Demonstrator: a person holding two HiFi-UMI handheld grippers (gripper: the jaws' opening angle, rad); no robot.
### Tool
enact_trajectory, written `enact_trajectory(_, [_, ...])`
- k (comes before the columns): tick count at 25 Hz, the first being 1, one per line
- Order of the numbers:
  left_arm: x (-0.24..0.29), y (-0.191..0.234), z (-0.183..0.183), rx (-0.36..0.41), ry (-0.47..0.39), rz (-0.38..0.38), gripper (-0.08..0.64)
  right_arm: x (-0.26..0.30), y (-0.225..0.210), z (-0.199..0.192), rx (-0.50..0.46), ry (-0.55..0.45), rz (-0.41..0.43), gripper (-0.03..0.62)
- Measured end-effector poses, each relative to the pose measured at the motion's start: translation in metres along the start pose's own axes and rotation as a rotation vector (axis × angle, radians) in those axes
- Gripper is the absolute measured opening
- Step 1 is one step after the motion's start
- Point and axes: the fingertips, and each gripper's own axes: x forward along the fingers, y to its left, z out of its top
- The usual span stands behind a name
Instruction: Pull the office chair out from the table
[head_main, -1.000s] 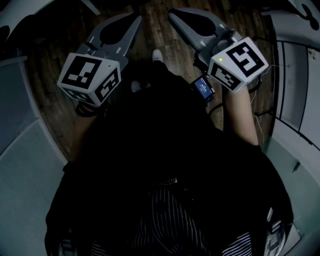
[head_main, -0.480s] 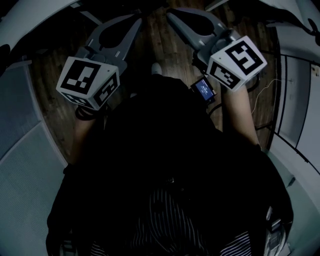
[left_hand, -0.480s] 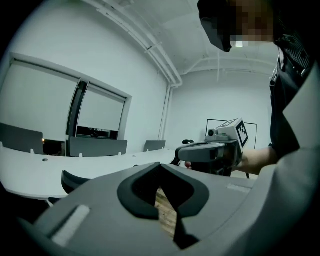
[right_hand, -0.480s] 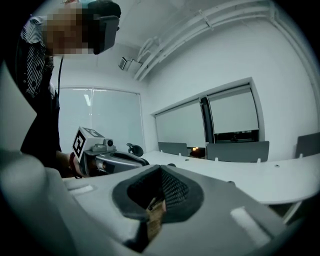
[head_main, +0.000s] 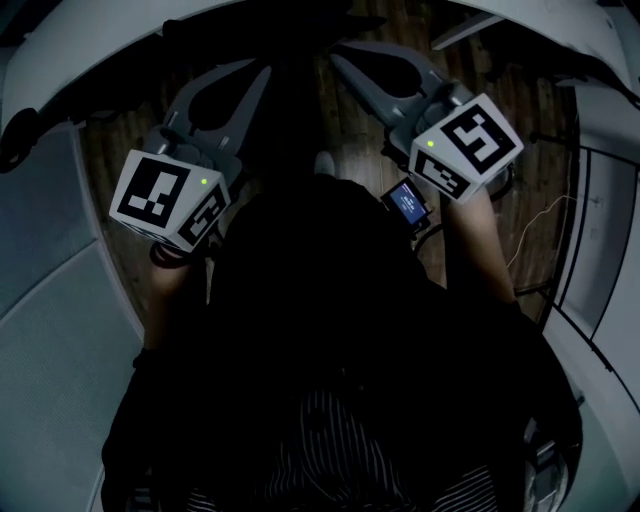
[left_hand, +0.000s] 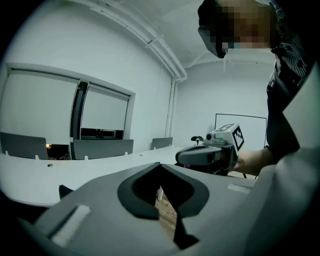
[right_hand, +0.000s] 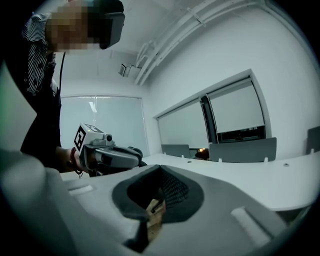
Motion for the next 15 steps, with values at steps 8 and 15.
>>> enact_trajectory(8, [-0.001,0.051,-0.028,-0.004,0.066,0.055,0.0,0.035,-0.023,-0.006,-0.005,0.021,0.032,0.002])
enact_trajectory(15, [0.004,0.09,-0.02,-0.077,0.045,0.005,0.0,0.065,-0.019,0.008,-0.109,0.073,0.025,0.002])
